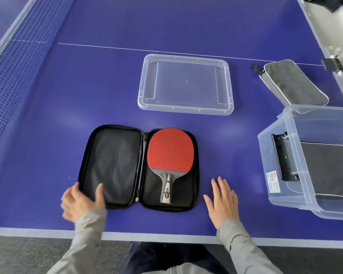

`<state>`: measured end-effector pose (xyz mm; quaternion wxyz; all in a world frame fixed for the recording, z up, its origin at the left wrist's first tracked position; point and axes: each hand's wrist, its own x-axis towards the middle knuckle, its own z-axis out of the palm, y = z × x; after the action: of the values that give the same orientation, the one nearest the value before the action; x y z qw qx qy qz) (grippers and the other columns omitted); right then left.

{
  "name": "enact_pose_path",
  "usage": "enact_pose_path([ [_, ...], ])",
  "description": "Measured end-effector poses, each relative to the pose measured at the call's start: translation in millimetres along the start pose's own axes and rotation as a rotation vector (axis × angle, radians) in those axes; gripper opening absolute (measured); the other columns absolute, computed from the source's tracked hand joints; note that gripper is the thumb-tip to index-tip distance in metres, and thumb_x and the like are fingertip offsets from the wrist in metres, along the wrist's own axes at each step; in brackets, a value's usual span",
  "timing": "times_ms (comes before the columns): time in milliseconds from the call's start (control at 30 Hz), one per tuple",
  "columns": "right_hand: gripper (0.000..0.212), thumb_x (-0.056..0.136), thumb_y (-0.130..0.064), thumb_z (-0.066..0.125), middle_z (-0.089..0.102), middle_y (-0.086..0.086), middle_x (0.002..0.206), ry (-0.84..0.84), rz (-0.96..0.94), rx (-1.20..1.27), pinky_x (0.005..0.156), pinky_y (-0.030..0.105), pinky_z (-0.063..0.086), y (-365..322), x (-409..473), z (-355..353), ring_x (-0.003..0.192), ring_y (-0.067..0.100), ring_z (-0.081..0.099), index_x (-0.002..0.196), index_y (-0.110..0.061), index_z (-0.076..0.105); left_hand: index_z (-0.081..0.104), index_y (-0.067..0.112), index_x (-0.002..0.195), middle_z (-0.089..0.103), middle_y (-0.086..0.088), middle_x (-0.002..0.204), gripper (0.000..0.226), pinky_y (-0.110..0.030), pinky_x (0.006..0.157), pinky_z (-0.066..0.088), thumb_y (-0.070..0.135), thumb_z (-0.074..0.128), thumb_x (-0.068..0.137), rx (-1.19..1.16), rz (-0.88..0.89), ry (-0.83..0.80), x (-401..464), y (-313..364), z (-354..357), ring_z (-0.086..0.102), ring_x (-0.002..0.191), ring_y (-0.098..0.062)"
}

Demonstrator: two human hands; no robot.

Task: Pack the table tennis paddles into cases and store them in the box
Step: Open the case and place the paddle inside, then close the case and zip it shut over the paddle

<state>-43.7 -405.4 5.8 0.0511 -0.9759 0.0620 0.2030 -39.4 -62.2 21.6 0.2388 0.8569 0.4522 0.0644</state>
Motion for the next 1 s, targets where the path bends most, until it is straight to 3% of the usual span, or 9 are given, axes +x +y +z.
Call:
enact_pose_path([
  [100,0.065,0.098,-0.049,0.026,-0.009,-0.002,0.160,-0.054,0.003,-0.075,0.118,0.041,0.011,6.1,-3.4,1.2,0.147,0.015,-0.007,0.151,-0.023,-0.002,0.047,0.005,0.131,0.035,-0.015,0.139,0.065,-0.053,0.105,0.021,0.041,0.068,0.081,0.065,-0.107,-0.093,31.8,-33.3,-8.3,0.028,0.128,-0.037],
  [267,0.067,0.098,-0.050,0.025,-0.012,-0.001,0.160,-0.052,0.000,-0.113,0.118,0.041,0.012,5.4,-3.1,2.3,0.147,0.016,-0.009,0.151,-0.022,-0.006,0.058,0.008,0.121,0.041,-0.010,0.138,0.041,-0.050,0.108,0.028,0.026,0.068,0.084,-0.046,0.035,-0.267,34.0,-50.5,-8.1,0.034,0.129,-0.032],
  [400,0.067,0.098,-0.049,0.028,-0.010,-0.001,0.160,-0.070,0.005,-0.085,0.118,0.041,0.012,5.9,-4.1,-0.4,0.147,0.016,-0.008,0.151,-0.022,-0.003,0.051,0.034,0.112,0.057,-0.007,0.124,0.044,-0.020,0.062,0.053,-0.003,0.055,0.087,-0.651,-0.043,-0.339,8.6,-34.1,-40.7,0.062,0.102,-0.025],
  [467,0.064,0.098,-0.047,0.030,-0.006,-0.001,0.160,-0.064,0.012,-0.029,0.118,0.040,0.013,2.4,-4.2,-8.5,0.148,0.017,-0.005,0.151,-0.023,0.002,0.049,0.045,0.107,0.064,0.000,0.115,0.060,-0.013,0.059,0.052,-0.011,0.051,0.086,-0.764,0.046,-0.376,-12.8,-11.9,-62.1,0.067,0.087,-0.008],
  [533,0.060,0.098,-0.042,0.035,0.007,0.001,0.160,0.007,0.022,0.153,0.118,0.039,0.014,-4.8,-4.4,-21.9,0.148,0.018,0.003,0.151,-0.023,0.014,0.046,0.045,0.116,0.069,0.013,0.109,0.068,-0.011,0.075,0.052,-0.012,0.057,0.082,-0.672,0.236,-0.387,-41.4,14.8,-74.8,0.068,0.087,-0.001],
  [633,0.047,0.098,-0.034,0.045,0.029,-0.005,0.151,0.155,0.019,0.627,0.118,0.037,0.017,-26.6,-3.7,-49.9,0.144,0.011,0.018,0.143,-0.023,0.036,0.044,0.043,0.122,0.061,0.031,0.114,0.066,-0.001,0.077,0.044,0.002,0.062,0.073,-0.526,0.551,-0.438,-88.8,52.1,-72.6,0.063,0.088,0.009],
  [767,0.024,0.096,-0.026,0.049,0.052,-0.001,0.131,0.203,0.032,1.154,0.110,0.029,0.032,-62.5,6.6,-86.2,0.127,0.010,0.043,0.116,-0.018,0.060,0.057,0.028,0.115,0.060,0.018,0.123,0.061,-0.017,0.075,0.051,0.005,0.064,0.058,-0.348,0.924,-0.501,-131.0,83.1,-41.3,0.060,0.094,-0.007],
  [867,0.025,0.091,-0.030,0.058,0.058,0.001,0.117,0.093,0.050,1.161,0.093,0.022,0.038,-75.6,18.6,-92.8,0.111,0.013,0.052,0.112,-0.016,0.059,0.068,0.012,0.106,0.066,-0.001,0.119,0.055,-0.031,0.069,0.056,0.000,0.073,0.052,-0.261,1.034,-0.526,-144.5,96.2,-16.5,0.066,0.084,-0.023],
  [1000,0.036,0.083,-0.014,0.067,0.058,0.011,0.112,0.098,0.189,1.048,0.080,0.023,0.038,-73.3,33.0,-76.8,0.102,0.024,0.054,0.115,-0.005,0.051,0.063,0.018,0.111,0.069,0.002,0.112,0.050,-0.030,0.075,0.054,0.024,0.076,0.064,-0.218,1.096,-0.560,-141.6,95.4,1.1,0.067,0.090,-0.019],
])
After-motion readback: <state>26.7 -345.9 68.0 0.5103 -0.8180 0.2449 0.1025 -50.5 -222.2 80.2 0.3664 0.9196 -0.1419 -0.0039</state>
